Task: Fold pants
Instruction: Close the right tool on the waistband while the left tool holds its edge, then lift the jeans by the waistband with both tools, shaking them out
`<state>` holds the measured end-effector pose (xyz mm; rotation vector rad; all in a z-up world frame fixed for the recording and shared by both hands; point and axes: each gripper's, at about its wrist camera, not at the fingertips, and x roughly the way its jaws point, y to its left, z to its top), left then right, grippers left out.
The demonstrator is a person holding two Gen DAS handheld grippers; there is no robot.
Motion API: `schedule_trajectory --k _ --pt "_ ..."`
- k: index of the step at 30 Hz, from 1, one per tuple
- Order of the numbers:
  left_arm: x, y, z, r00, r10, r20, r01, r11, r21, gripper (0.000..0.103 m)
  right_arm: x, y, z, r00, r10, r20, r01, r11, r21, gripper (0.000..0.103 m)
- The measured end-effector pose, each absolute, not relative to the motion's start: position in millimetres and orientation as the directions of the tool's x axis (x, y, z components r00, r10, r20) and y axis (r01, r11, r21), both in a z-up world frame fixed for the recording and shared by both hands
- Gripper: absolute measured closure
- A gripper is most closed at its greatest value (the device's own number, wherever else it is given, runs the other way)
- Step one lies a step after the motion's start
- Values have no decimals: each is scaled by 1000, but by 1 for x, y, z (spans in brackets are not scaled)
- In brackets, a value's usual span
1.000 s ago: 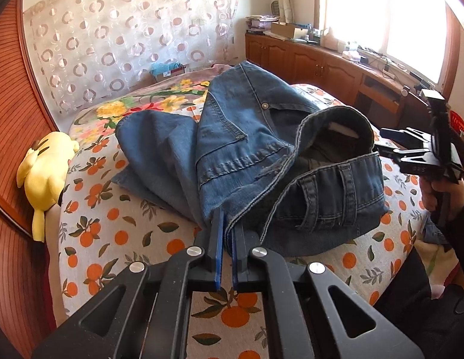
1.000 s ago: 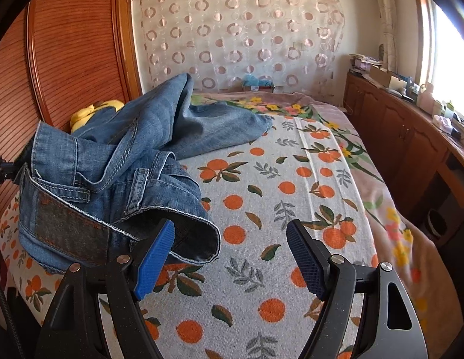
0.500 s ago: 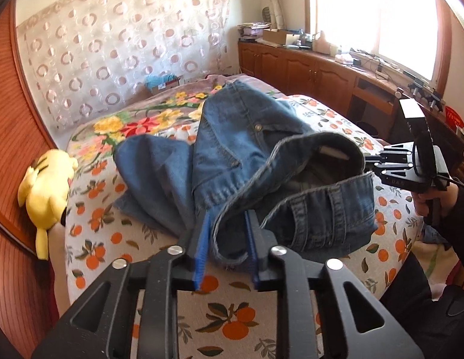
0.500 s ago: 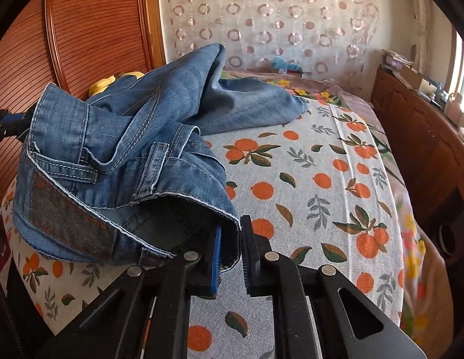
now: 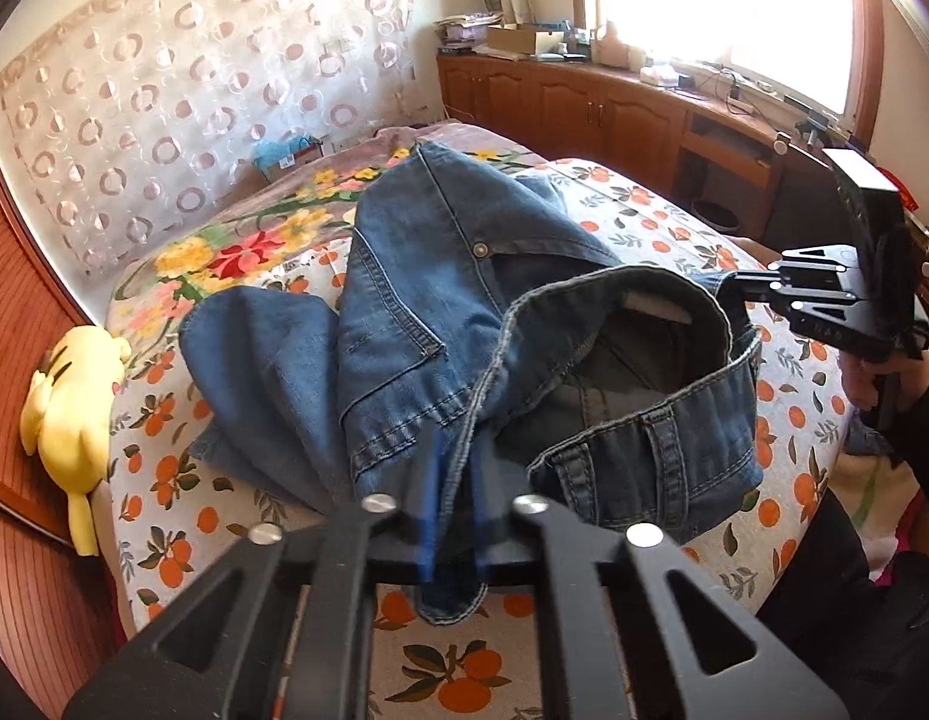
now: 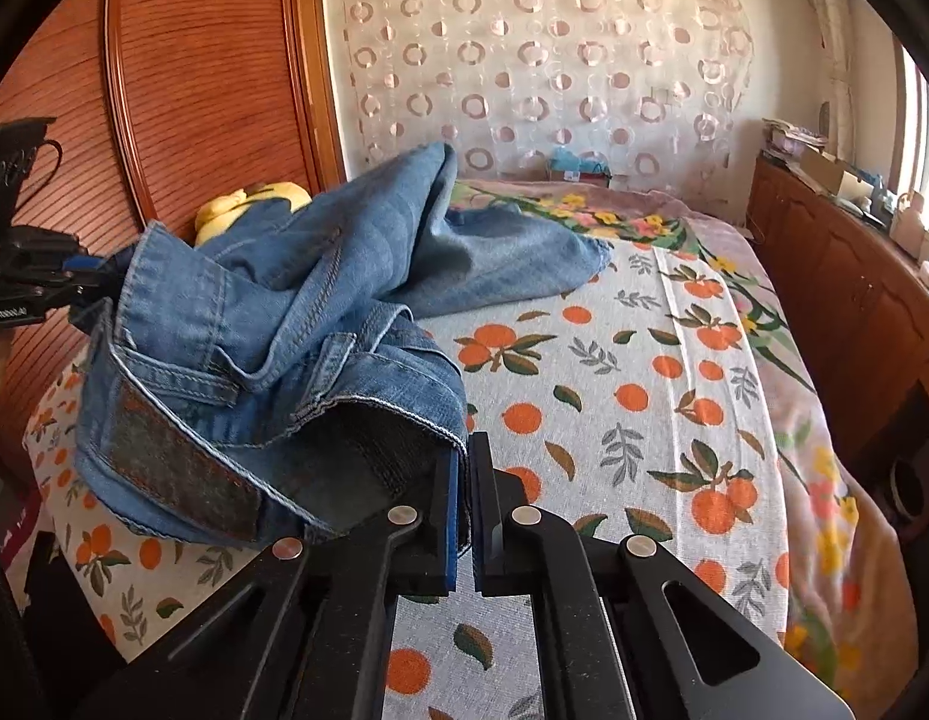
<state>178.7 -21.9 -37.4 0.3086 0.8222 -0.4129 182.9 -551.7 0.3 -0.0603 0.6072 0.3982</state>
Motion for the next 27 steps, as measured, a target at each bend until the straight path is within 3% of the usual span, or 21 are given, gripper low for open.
schedule_trajectory --k 5,19,27 --pt "169 -15 -7 680 -208 -703 417 899 137 100 168 -559 26 795 342 -501 -371 928 45 101" --pt "150 -2 151 884 -166 -437 267 946 182 101 107 -581 151 932 251 -261 -288 951 -112 102" --pt "144 -15 229 934 -170 -315 239 950 198 101 51 -623 236 988 137 -74 -148 974 -173 102"
